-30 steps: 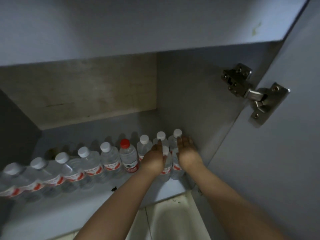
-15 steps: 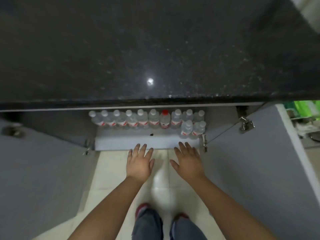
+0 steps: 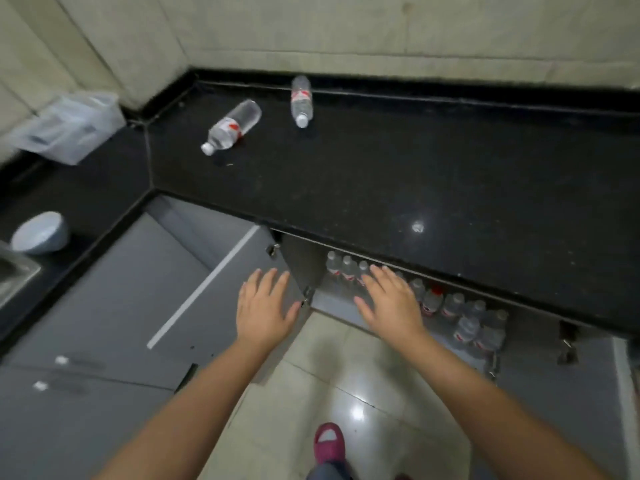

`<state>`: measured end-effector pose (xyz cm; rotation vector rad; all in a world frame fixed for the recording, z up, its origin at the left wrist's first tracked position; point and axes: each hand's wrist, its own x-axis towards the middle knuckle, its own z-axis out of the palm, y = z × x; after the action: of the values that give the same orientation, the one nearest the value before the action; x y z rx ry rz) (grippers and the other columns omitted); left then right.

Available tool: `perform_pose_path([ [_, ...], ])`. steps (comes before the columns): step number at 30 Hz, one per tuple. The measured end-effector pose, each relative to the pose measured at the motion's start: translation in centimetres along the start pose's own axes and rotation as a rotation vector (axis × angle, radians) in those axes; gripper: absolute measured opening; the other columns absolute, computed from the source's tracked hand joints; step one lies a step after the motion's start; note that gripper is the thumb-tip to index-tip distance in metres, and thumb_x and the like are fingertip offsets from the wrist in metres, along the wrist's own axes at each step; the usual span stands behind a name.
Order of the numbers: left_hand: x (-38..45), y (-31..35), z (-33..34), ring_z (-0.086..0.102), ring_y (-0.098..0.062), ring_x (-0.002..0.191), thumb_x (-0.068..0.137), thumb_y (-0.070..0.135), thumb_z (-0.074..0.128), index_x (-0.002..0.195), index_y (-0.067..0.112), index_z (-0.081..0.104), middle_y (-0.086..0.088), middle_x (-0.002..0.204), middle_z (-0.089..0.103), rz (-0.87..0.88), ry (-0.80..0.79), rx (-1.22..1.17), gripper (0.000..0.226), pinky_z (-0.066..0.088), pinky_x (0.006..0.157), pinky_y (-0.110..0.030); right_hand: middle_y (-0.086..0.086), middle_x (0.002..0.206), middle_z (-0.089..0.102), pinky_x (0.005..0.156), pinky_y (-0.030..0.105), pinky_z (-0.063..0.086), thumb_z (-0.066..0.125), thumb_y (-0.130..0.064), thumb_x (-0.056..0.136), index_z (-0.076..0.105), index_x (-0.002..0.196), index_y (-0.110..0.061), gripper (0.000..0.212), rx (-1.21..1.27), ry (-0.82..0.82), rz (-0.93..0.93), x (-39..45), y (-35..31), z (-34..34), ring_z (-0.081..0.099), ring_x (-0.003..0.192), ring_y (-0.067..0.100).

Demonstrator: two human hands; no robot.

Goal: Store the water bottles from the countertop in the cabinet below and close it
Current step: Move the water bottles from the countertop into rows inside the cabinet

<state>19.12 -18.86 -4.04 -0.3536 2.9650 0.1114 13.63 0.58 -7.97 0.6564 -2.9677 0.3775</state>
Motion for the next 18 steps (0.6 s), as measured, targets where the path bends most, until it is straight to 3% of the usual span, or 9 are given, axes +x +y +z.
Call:
perform_pose_path([
  [2,1.0,-1.8,-1.7,0.011,-0.026,0.148,0.094,0.047,0.041,0.15,0.021,0.019,-0.005,0.158,0.021,-0.052,0.079,-0.012,0.065,0.012,0.122,-0.039,0.014,0.093,0.078,0.066,0.043,0.06,0.066,-0.033,0.061,0.077,0.084,-0.006,0.037,0.014,0.022,-0.026,3.0,-1.5,-1.4,0.075,0.086,0.031],
  [6,4.2,-6.2,-4.4,0.012,-0.028,0.147,0.095,0.044,0.044,0.15,0.02,0.018,-0.01,0.158,0.018,-0.149,0.14,-0.046,0.066,0.016,0.12,-0.039,0.02,0.098,0.076,0.072,0.051,0.058,0.085,-0.022,0.06,0.075,0.092,-0.001,0.04,0.029,0.063,-0.077,9.5,-3.9,-2.4,0.072,0.091,0.038],
  [13,19.6,-15.6,-7.4,0.018,-0.031,0.145,0.095,0.044,0.044,0.149,0.018,0.021,-0.013,0.157,0.019,-0.166,0.135,-0.033,0.064,0.023,0.118,-0.04,0.022,0.092,0.076,0.065,0.051,0.059,0.093,-0.018,0.05,0.075,0.085,0.001,0.044,-0.043,0.117,-0.049,25.7,-6.5,-0.2,0.073,0.085,0.04],
  [15,25.0,-17.9,-8.2,0.021,-0.033,0.143,0.094,0.042,0.046,0.148,0.017,0.024,-0.014,0.156,0.022,-0.172,0.134,-0.054,0.064,0.026,0.117,-0.041,0.025,0.106,0.072,0.079,0.051,0.056,0.086,-0.017,0.064,0.072,0.097,0.004,0.042,-0.025,0.108,0.016,30.6,-7.1,0.6,0.068,0.099,0.042],
  [18,31.9,-20.4,-9.2,0.025,-0.033,0.141,0.094,0.042,0.046,0.147,0.016,0.026,-0.014,0.154,0.025,-0.19,0.103,-0.111,0.062,0.032,0.112,-0.042,0.016,0.143,0.048,0.109,0.041,0.037,0.057,-0.027,0.092,0.052,0.131,-0.004,0.046,-0.042,0.045,0.16,36.9,-7.7,1.5,0.04,0.136,0.031],
])
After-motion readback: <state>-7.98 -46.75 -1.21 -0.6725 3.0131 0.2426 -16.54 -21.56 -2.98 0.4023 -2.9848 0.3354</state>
